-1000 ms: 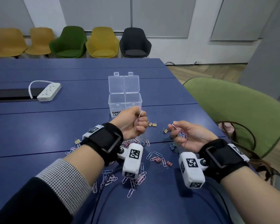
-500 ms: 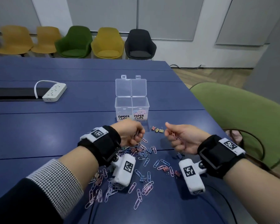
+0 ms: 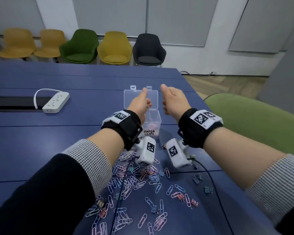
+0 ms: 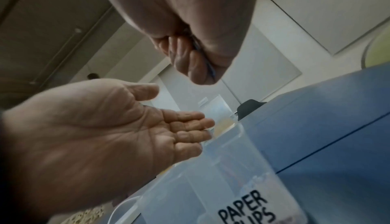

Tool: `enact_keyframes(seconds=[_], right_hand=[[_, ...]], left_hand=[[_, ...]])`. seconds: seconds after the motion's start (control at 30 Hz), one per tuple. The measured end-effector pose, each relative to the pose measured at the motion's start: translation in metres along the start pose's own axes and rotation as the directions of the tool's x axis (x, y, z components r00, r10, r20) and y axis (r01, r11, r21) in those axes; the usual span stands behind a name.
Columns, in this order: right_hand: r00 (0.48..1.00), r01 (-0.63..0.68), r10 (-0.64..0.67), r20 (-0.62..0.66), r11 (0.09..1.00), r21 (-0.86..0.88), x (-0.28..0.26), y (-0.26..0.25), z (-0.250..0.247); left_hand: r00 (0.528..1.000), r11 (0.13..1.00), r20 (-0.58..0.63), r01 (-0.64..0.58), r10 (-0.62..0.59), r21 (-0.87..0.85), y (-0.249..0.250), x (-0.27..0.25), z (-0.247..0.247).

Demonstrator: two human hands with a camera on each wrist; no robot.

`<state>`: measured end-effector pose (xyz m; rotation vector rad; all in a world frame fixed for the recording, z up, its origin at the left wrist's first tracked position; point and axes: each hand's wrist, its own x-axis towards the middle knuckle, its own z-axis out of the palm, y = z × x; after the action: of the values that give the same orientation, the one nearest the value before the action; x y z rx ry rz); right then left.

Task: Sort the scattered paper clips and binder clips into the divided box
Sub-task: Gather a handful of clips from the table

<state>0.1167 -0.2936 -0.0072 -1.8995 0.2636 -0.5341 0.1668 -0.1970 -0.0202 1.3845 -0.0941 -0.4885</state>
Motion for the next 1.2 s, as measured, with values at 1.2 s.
enact_keyframes(seconds=[1.2], right_hand=[[0.702, 0.317, 0.392, 0.595, 0.576, -0.753, -0.155, 0.035, -0.062]], left_hand=[[0.837, -0.026, 0.506, -0.522, -0.210, 0.852, -0.053, -0.120, -0.026]])
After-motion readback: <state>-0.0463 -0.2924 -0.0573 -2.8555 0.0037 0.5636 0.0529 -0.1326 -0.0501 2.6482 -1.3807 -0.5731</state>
